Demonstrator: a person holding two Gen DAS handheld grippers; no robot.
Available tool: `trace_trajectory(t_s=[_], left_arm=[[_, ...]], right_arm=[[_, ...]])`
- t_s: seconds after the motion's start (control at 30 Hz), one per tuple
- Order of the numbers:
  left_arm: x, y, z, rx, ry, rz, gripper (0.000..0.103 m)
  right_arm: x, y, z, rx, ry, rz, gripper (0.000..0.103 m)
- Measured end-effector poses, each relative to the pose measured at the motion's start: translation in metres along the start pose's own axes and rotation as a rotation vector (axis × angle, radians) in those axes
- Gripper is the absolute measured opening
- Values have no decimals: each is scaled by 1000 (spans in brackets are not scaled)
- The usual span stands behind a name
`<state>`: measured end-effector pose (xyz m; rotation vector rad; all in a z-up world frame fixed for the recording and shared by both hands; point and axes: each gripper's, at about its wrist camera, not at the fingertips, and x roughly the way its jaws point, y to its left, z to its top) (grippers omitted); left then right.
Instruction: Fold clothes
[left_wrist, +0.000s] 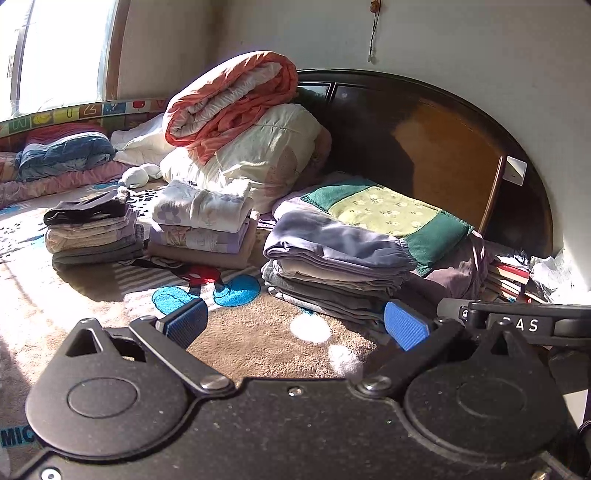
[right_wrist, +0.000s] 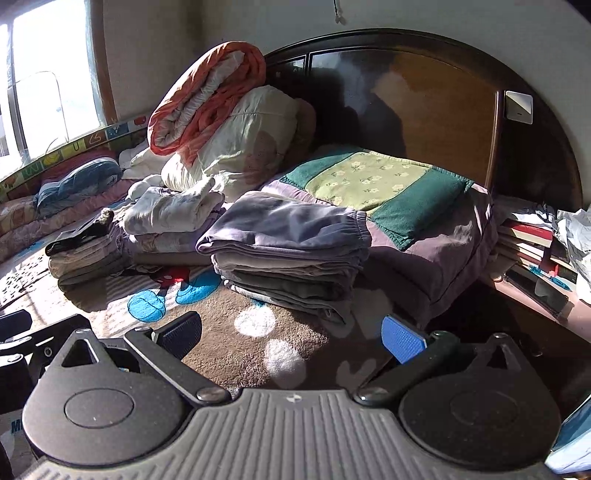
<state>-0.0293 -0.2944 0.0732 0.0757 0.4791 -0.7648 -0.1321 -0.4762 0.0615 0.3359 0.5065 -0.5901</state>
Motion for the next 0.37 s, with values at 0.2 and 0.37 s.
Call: trace_trajectory(t_s=[0.2, 0.37], left_arm=[[9, -3, 3, 4, 2, 22, 103], [11, -5, -2, 10, -3, -36, 103]], right_arm=[[0, -6, -1, 2, -1, -10, 103], [3, -11, 0, 17, 17, 2, 103]])
